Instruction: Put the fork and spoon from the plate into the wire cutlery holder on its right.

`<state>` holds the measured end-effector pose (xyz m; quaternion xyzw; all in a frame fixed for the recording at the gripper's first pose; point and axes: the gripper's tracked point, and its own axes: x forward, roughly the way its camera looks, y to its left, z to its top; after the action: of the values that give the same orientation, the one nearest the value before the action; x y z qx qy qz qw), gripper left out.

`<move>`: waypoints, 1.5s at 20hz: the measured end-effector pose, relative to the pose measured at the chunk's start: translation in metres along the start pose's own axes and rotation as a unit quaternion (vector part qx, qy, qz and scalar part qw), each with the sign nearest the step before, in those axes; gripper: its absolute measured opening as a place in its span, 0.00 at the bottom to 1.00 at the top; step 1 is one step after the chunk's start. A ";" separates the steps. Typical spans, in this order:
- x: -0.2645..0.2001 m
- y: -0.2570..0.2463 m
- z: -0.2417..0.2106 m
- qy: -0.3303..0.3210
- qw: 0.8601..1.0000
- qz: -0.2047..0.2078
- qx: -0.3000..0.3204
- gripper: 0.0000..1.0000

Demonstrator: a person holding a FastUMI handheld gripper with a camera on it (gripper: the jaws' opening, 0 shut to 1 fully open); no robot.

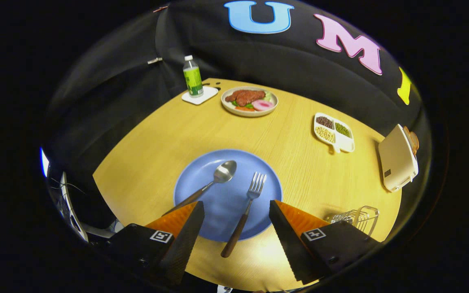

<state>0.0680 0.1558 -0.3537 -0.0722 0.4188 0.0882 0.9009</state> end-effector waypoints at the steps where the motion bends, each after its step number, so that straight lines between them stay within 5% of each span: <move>1: 0.008 0.002 -0.006 0.014 1.000 0.003 0.004 0.98; 7: 0.037 0.004 -0.033 0.078 0.996 0.002 0.040 0.69; 10: 0.044 0.000 -0.040 0.095 0.995 -0.010 0.033 0.66; 12: 0.046 -0.001 -0.046 0.112 0.993 -0.013 0.032 0.56; 14: 0.050 0.001 -0.045 0.116 0.993 -0.010 0.031 0.35; 16: 0.048 0.005 -0.048 0.127 0.992 0.006 0.020 0.32; 19: 0.045 0.003 -0.049 0.137 0.990 0.027 0.029 0.12; 30: -0.014 -0.036 -0.031 0.130 0.987 0.055 0.082 0.08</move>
<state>0.0438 0.1134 -0.3607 0.0142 0.5412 0.0930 0.8356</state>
